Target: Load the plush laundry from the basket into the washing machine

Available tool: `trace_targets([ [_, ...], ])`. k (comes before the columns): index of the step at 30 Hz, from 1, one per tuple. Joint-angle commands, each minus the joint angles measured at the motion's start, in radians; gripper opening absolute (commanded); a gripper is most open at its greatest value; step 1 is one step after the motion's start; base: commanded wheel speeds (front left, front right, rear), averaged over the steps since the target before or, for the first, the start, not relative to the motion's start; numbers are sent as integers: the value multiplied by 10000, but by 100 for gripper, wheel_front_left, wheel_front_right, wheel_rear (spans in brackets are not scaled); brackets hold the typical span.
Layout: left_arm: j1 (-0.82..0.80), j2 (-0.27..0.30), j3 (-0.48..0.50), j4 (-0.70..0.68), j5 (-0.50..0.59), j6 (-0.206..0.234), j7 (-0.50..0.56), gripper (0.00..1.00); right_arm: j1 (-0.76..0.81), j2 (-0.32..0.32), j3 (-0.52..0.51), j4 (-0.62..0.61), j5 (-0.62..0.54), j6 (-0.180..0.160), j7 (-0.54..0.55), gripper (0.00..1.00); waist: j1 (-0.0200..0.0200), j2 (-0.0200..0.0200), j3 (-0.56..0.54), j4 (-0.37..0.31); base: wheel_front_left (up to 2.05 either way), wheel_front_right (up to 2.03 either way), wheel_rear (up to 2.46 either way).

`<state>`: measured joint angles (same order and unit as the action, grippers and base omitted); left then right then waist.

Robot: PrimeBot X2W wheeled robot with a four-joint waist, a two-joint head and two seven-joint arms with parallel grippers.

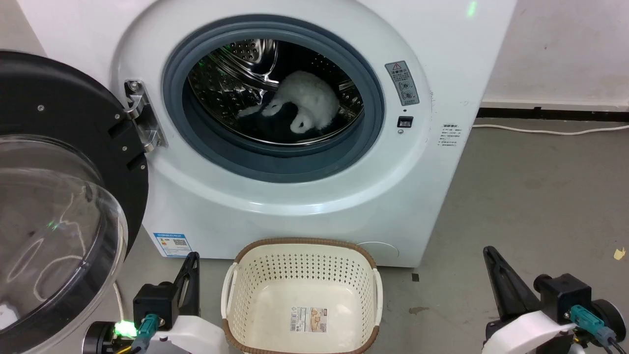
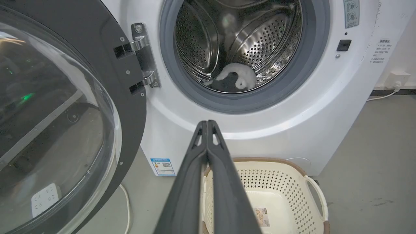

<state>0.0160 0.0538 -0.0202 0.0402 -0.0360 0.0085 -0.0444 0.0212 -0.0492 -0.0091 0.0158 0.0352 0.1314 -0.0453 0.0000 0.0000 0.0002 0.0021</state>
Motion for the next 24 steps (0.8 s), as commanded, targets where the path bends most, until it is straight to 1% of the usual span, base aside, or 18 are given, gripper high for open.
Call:
trace_targets([
  [1,-132,3,48,-100,134,-40,84,0,-153,-9,30,-77,-94,-6,91,0,0,0,0,-2,0,0,0],
  [24,-160,-36,202,-402,360,-85,444,0,-212,-10,91,-158,-352,-7,453,0,0,0,-2,-21,0,0,0],
])
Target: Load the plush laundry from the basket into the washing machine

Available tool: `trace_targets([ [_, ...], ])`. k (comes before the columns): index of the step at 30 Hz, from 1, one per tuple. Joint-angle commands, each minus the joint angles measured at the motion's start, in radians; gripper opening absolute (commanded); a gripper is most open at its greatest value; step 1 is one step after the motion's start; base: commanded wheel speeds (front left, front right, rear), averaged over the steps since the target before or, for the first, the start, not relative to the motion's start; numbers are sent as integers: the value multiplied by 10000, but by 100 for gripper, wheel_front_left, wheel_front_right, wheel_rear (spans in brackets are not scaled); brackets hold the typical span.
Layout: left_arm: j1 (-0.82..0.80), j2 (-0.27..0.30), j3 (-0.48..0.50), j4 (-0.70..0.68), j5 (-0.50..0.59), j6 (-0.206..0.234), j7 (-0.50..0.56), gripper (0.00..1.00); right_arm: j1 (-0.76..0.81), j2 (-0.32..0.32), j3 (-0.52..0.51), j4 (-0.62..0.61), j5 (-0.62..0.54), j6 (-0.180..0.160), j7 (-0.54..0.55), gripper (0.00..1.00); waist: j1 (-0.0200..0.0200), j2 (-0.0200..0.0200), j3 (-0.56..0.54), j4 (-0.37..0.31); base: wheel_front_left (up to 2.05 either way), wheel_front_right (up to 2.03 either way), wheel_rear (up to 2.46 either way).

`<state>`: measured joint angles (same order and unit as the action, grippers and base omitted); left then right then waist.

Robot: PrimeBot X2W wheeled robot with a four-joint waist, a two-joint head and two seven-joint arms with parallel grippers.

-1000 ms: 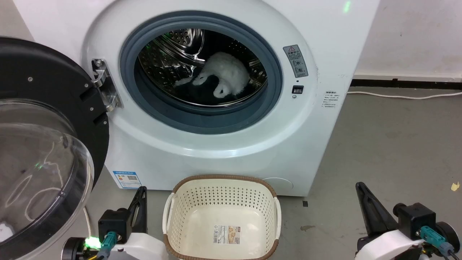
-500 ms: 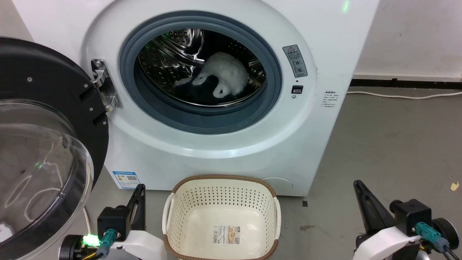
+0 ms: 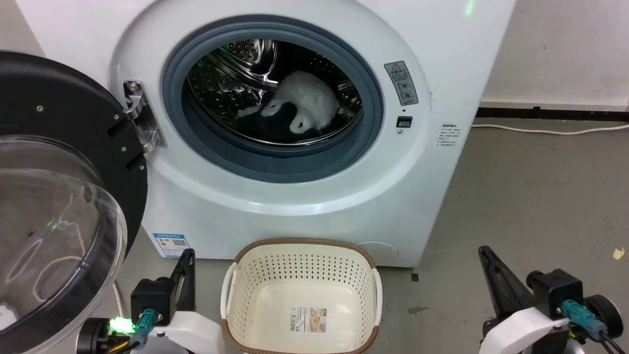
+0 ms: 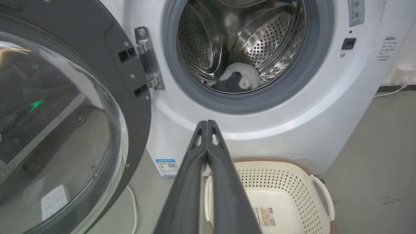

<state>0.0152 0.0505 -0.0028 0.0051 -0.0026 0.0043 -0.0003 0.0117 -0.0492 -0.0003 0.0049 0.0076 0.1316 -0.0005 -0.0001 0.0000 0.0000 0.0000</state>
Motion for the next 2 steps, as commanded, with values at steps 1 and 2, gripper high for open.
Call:
trace_targets([
  [1,-152,-3,28,-51,26,-43,3,0,-117,-10,3,-49,-76,-9,5,0,1,0,0,0,0,0,0],
  [2,-152,-3,28,-51,26,-43,3,0,-117,-10,3,-49,-76,-9,5,0,1,0,0,0,0,0,0],
])
